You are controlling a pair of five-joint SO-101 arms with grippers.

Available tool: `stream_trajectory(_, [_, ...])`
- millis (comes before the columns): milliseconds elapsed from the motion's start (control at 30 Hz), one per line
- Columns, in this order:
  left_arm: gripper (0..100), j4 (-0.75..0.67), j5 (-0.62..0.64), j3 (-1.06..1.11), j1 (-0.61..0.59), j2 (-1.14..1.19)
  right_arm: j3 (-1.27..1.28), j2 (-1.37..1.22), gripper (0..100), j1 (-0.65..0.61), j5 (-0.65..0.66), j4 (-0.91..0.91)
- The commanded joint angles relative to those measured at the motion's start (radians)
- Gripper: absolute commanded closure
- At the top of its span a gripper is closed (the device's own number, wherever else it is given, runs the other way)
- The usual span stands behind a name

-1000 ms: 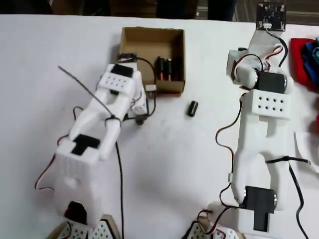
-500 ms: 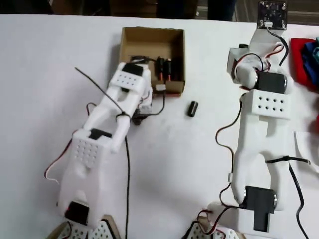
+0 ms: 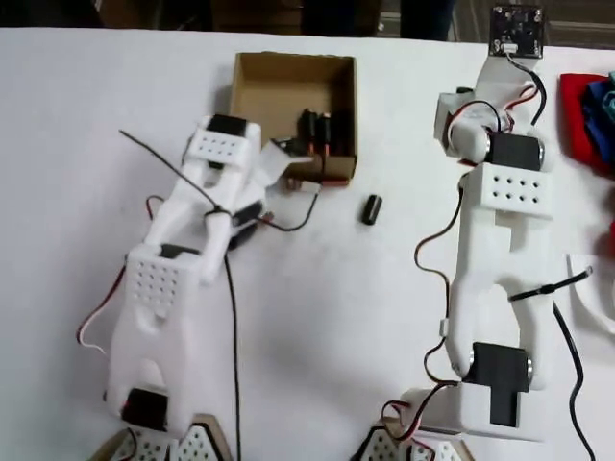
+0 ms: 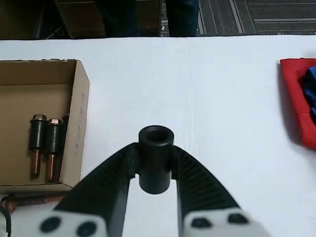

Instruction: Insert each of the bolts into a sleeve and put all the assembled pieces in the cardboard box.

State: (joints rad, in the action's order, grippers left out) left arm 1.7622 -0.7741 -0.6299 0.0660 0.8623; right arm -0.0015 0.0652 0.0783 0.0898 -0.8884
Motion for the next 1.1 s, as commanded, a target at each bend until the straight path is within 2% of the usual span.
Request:
stream_trajectory(0, [98,0.023,-0.290,-0.027,-0.051,-0.009,-0.054,0.024,97.8,0.010,-0.008,0.019])
stream_trajectory(67, [97,0.023,-0.427,-0.035,-0.055,-0.011,-0.054,0.024,97.8,0.010,-0.008,0.019])
stream_trajectory(100, [97,0.023,-0.450,-0.036,-0.055,-0.011,-0.054,0.024,97.8,0.010,-0.008,0.019])
stream_trajectory(233, [94,0.020,-0.434,-0.036,-0.060,-0.011,-0.054,0.024,97.8,0.010,-0.008,0.019])
stream_trajectory(400, [69,0.018,-0.436,-0.050,-0.100,-0.011,-0.054,0.024,97.8,0.010,-0.008,0.019])
stream_trajectory(533, [58,0.023,-0.407,-0.142,-0.169,-0.012,-0.054,0.024,97.8,0.010,-0.008,0.019])
stream_trajectory(600, [55,0.023,-0.281,-0.202,-0.195,-0.025,-0.054,0.024,97.8,0.010,-0.008,0.019])
stream_trajectory(667, [54,0.021,-0.075,-0.251,-0.199,-0.048,-0.054,0.024,97.8,0.010,-0.008,0.021])
stream_trajectory(833, [54,0.023,0.669,-0.260,-0.183,-0.123,-0.054,0.024,97.8,0.010,-0.008,0.021])
stream_trajectory(867, [54,0.023,0.781,-0.246,-0.183,-0.146,-0.054,0.024,97.8,0.010,-0.008,0.021])
stream_trajectory(967, [54,0.023,0.947,-0.166,-0.150,-0.213,-0.054,0.024,97.8,0.010,-0.008,0.021])
stream_trajectory(1067, [54,0.023,0.922,-0.056,-0.081,-0.276,-0.054,0.024,97.8,0.010,-0.008,0.021])
